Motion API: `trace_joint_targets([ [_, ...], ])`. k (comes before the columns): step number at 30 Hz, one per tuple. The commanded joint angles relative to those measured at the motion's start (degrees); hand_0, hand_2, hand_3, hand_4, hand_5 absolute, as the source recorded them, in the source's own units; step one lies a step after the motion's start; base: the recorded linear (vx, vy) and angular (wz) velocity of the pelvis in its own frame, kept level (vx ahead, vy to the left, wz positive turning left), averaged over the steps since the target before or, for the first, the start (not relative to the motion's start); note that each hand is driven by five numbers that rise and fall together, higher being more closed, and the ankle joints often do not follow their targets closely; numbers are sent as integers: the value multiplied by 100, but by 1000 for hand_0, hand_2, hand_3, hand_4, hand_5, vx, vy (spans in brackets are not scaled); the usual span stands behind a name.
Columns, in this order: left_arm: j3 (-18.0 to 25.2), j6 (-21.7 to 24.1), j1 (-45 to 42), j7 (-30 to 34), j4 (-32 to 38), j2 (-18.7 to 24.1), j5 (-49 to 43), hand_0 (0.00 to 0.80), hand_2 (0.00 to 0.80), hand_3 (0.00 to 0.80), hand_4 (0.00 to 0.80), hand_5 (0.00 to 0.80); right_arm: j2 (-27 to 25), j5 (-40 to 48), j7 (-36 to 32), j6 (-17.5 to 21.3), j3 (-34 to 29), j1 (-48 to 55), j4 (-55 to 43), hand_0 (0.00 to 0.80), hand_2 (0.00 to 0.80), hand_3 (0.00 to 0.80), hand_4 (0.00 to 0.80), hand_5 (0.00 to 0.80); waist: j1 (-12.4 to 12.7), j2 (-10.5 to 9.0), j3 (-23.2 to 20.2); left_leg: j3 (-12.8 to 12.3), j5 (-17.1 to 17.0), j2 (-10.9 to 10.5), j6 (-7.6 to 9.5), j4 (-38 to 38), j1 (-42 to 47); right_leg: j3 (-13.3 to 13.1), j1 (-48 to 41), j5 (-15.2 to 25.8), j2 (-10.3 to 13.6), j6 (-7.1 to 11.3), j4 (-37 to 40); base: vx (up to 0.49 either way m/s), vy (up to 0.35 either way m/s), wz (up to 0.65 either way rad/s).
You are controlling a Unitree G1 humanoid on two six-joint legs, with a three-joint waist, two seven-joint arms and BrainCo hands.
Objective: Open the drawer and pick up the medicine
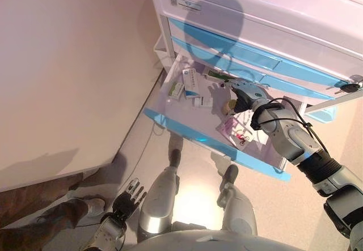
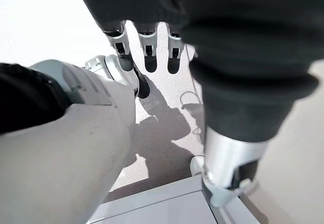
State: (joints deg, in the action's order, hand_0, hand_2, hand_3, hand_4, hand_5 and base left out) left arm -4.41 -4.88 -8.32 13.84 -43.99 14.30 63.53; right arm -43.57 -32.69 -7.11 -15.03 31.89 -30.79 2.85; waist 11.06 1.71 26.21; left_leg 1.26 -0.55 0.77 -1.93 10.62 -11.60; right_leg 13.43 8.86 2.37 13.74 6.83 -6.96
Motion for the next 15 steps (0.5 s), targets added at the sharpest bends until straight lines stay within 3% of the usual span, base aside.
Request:
trace_joint_targets([
  [1, 55, 5, -373, -8, 10, 194, 53, 0, 0, 0, 0, 0, -242, -17, 38, 85, -147, 109, -461, 0, 0, 0, 0, 0, 30, -130, -332, -168, -111, 166, 74, -125, 35, -6, -102, 0, 51, 57, -334, -11, -15, -3],
  [15, 41, 38, -377, -51, 48, 200, 135, 0, 0, 0, 0, 0, -273, -57, 74, 232, -288, 428, -499, 0, 0, 0, 0, 0, -27, -157, -302, -192, -108, 190, 75, -103, 17, -37, -78, 7, 18, 53, -332, -5, -3, -2],
])
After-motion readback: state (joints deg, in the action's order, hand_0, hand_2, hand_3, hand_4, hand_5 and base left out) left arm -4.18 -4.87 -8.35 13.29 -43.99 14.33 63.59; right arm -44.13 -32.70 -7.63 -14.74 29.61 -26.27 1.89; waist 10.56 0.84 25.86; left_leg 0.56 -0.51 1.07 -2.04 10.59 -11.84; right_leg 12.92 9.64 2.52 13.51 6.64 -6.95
